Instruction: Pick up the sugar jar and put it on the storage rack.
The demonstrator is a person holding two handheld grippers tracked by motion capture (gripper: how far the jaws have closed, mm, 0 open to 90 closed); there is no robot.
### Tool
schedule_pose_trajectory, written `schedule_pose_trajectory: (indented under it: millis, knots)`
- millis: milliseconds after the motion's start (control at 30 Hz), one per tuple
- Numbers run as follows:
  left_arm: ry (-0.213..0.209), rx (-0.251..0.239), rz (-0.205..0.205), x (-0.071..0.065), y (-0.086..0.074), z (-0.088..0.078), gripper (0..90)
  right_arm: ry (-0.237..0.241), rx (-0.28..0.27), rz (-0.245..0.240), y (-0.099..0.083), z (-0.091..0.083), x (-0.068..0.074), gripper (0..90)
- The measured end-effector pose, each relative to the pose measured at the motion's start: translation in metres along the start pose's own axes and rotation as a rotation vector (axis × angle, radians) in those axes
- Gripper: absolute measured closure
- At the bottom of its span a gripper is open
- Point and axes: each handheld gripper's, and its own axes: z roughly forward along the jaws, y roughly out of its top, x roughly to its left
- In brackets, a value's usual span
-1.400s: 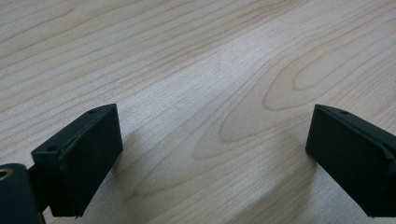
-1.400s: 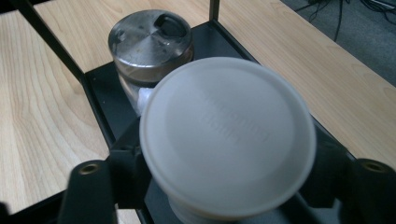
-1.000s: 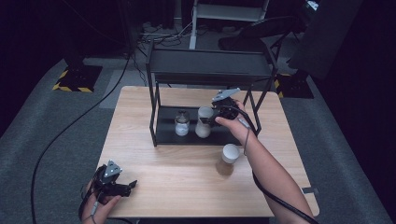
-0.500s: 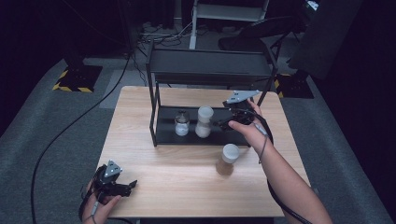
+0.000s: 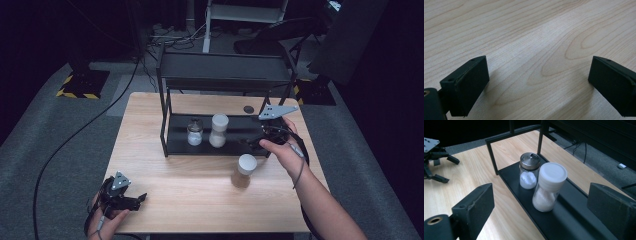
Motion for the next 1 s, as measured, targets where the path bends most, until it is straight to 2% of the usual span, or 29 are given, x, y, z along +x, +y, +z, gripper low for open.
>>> schedule_pose_trajectory:
  millis: [667,1000]
  knots:
    - [0.0,0.0,0.0,0.0,0.0,0.0,2.7,-0.019,-0.001,0.009,-0.033,-0.047,0.022,6.8]
    - [0.0,0.0,0.0,0.0,0.0,0.0,2.7,-0.04,0.02,0.025,-0.053,-0.059,0.028,6.0]
